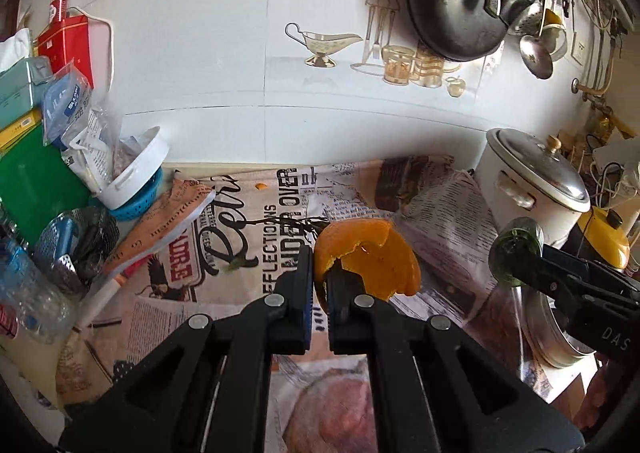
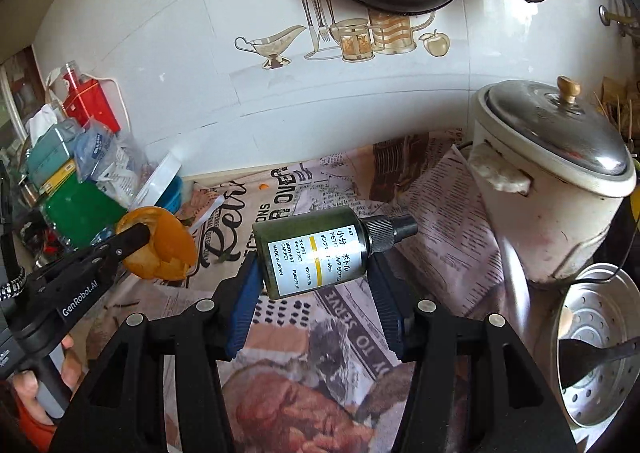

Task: Collect trash
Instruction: 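Lift the peel and bottle and carry them down over the floor bin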

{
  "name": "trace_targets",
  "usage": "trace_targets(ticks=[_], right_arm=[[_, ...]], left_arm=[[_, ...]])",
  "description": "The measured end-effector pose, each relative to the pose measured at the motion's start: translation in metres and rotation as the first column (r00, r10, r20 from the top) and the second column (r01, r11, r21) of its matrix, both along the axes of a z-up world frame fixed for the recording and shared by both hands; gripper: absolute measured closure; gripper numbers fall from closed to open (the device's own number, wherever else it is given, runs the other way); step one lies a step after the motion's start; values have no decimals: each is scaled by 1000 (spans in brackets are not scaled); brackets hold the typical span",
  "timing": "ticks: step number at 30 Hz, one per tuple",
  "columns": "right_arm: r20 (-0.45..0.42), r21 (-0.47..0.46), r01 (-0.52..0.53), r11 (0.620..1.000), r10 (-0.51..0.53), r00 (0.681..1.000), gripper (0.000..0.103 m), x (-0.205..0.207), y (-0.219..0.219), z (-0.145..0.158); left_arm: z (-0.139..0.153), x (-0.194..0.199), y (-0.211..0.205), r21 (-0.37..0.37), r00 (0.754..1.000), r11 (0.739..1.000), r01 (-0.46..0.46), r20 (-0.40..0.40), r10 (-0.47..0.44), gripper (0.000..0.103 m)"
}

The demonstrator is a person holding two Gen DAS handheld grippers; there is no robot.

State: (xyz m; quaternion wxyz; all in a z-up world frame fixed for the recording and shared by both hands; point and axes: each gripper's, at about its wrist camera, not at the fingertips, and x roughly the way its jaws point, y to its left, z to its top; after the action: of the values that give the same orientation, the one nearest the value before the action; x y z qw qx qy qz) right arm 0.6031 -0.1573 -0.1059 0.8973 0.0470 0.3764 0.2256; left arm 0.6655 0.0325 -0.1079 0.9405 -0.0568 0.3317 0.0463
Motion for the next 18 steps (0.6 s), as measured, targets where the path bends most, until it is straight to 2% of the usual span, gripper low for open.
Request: trace_targets(ticks=[8, 18], right_arm=[[26, 34, -19, 999, 18, 1000, 53, -50, -26, 26], [47, 33, 64, 997, -65, 997, 53, -133, -24, 26]], left_arm=[[23, -68, -33, 28, 1000, 1000, 11, 2, -11, 99], [24, -138, -20, -13, 995, 995, 94, 34, -93, 99]])
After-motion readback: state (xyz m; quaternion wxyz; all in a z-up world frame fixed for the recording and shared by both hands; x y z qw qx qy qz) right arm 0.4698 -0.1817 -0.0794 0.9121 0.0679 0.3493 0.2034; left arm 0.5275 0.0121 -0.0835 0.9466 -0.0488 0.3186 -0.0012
